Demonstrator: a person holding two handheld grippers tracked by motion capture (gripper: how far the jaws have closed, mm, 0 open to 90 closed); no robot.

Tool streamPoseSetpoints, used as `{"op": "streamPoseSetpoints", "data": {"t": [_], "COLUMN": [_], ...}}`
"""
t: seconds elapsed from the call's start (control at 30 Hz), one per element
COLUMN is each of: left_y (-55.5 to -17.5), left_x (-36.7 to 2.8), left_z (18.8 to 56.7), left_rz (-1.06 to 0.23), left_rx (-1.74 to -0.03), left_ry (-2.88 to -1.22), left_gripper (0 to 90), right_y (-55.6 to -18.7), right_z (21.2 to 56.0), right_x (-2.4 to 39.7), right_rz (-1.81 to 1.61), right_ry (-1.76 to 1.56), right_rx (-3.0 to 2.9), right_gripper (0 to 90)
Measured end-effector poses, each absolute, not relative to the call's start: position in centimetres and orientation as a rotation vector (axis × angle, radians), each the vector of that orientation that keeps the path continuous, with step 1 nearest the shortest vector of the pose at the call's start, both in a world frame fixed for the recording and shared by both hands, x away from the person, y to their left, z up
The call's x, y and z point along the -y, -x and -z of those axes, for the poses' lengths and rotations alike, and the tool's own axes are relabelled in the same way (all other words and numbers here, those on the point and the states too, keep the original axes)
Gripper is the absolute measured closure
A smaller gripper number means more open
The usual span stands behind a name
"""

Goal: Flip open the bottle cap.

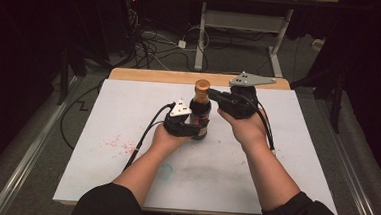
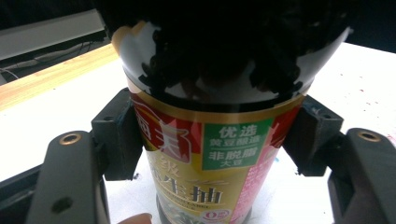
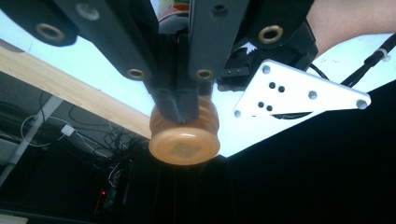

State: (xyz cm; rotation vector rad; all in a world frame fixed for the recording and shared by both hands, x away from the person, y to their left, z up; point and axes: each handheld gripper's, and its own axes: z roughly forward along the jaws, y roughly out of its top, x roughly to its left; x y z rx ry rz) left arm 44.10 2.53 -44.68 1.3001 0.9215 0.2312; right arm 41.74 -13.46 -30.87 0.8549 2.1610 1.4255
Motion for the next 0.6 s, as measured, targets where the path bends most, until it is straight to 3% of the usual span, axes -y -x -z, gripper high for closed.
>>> {"op": "streamPoseSetpoints", "data": {"t": [0.6], "left_y": [-44.01], "left_x": [-2.46], "left_z": [44.77], "left_rz": [-0.242], "left_rx": [-0.927], "left_ry": [-1.291], "left_gripper": [29.6], "right_y": [-41.75], "right_z": [30.54], "right_x": [13.17], "right_rz": [-1.385], "right_ry": [-0.857], "right_rx": [-2.174], "right_gripper": [90.0]}}
